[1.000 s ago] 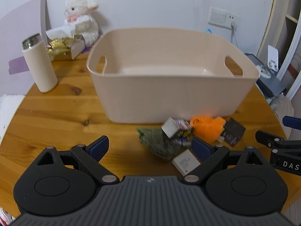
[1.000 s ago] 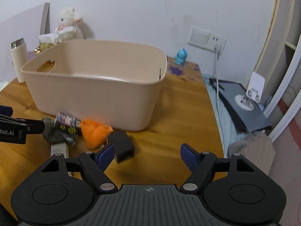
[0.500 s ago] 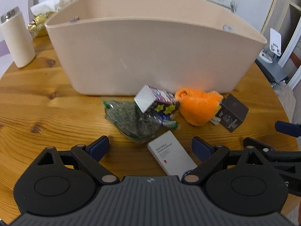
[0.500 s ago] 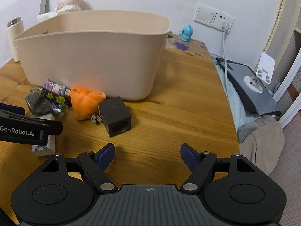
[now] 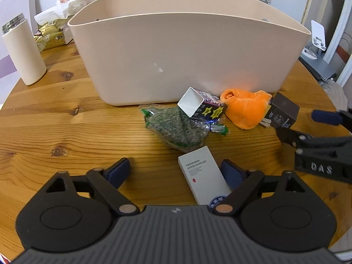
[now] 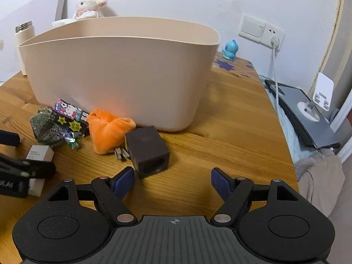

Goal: Organize objects
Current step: 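Grasp the white box with left tool while right tool grasps the black cube box, then carry both boxes over the basket and open both tools to drop them, then grasp the green snack bag with left tool while right tool grasps the orange plush, then lift both items into the basket and release them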

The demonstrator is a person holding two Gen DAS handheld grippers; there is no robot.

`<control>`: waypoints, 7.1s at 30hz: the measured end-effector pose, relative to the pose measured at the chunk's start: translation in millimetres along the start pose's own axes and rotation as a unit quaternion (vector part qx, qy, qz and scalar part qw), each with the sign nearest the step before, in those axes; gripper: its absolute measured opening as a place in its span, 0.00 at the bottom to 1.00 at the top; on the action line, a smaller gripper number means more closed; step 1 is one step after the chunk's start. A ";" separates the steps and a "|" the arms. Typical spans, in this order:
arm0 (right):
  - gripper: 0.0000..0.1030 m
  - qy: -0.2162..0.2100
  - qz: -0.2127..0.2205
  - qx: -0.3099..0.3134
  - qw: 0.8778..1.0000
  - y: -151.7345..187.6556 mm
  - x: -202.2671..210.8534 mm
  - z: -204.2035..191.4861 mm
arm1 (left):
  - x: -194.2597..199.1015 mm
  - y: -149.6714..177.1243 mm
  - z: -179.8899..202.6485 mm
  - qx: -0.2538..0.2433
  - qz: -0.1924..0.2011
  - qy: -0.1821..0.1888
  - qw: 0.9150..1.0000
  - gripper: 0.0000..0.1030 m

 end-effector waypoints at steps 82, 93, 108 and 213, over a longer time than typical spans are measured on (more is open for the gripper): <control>0.28 0.046 0.076 -0.032 0.996 -137.9 3.4 -2.8 | -27.0 -166.1 17.9 -0.048 0.124 -0.032 0.991 0.32; 0.44 0.043 0.057 -0.021 0.997 -131.4 -9.1 -10.0 | -26.3 -154.2 15.6 -0.055 0.108 -0.019 0.992 0.52; 0.69 0.059 0.118 -0.016 0.991 -128.3 75.1 -5.6 | 52.4 -140.8 -0.3 -0.040 0.161 -0.009 0.986 0.78; 0.08 0.017 0.158 -0.062 0.985 -56.8 104.4 8.9 | 105.3 -73.2 -29.1 -0.019 0.172 0.078 0.982 0.32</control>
Point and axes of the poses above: each gripper's, at about its wrist camera, not at the fingertips, and x roughly against the way its jaws point, z to its right, y to its underside, the point moved 1 cm from there along -x, roughly the way its jaws point, and after that the axes turned 13 degrees about x, right-handed, at the moved point
